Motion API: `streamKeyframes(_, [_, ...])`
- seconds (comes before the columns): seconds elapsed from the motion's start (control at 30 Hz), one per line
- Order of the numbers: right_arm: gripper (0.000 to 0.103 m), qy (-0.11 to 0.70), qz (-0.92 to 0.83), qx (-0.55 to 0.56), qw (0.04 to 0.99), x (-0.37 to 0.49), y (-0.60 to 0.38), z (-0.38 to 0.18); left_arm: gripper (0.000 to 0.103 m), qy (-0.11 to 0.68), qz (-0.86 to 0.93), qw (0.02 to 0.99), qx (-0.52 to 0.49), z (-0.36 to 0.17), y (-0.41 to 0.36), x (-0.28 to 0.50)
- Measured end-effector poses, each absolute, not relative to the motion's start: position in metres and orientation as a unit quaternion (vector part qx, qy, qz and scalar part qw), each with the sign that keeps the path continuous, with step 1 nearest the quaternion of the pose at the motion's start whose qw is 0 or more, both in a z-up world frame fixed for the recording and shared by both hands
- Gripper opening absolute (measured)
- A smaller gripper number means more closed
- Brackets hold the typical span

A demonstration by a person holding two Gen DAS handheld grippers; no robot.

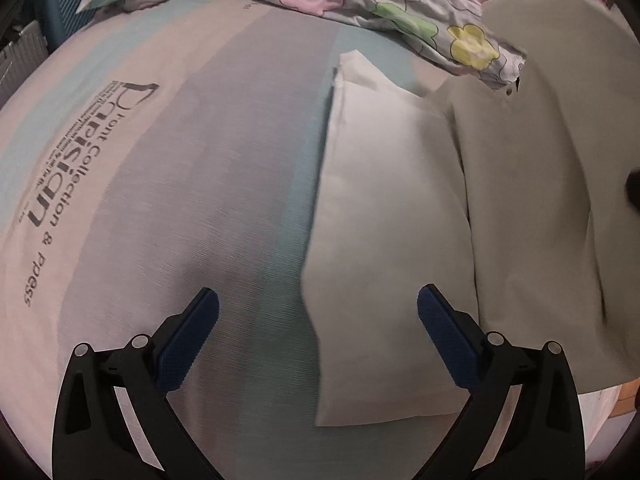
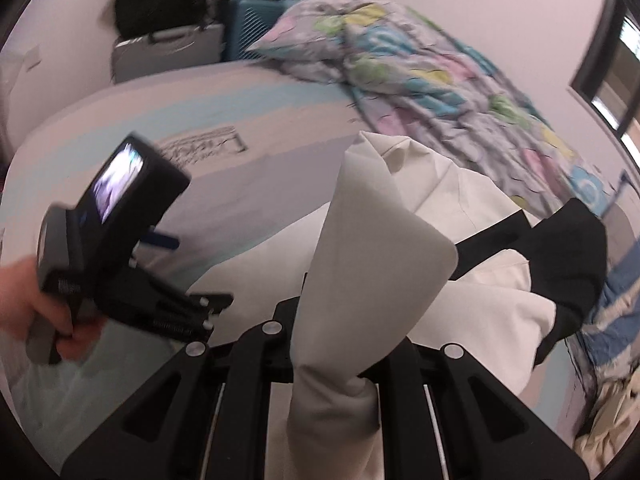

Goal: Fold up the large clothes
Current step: 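Lift the held jacket edge with the right tool and fold it over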

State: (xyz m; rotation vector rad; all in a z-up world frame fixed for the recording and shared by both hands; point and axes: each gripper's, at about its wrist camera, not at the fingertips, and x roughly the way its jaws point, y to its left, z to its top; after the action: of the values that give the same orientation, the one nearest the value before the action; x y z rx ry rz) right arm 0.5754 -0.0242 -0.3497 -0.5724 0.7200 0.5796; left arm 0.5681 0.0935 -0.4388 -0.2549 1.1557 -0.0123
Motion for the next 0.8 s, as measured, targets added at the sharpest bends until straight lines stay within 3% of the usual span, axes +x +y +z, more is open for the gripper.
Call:
streamKeyframes(0.27, [0.010,0.362,0.308,-0.289,0.831,0.572,0.004,-0.376,0.097,0.534,0.020,0.836,-0.124,-0.426,0.128,0.561])
streamKeyframes(0.53, [0.010,0.372,0.331,-0.307,0.811,0.557,0.024,-0.407,0.097,0.499,0.038,0.858,-0.118,-0.377,0.164,0.582])
streamKeyframes(0.8, [0.010,0.376,0.350,-0.328,0.793,0.543,0.042,-0.435,0.097,0.475,-0.055,0.874,-0.083,-0.318,0.121,0.653])
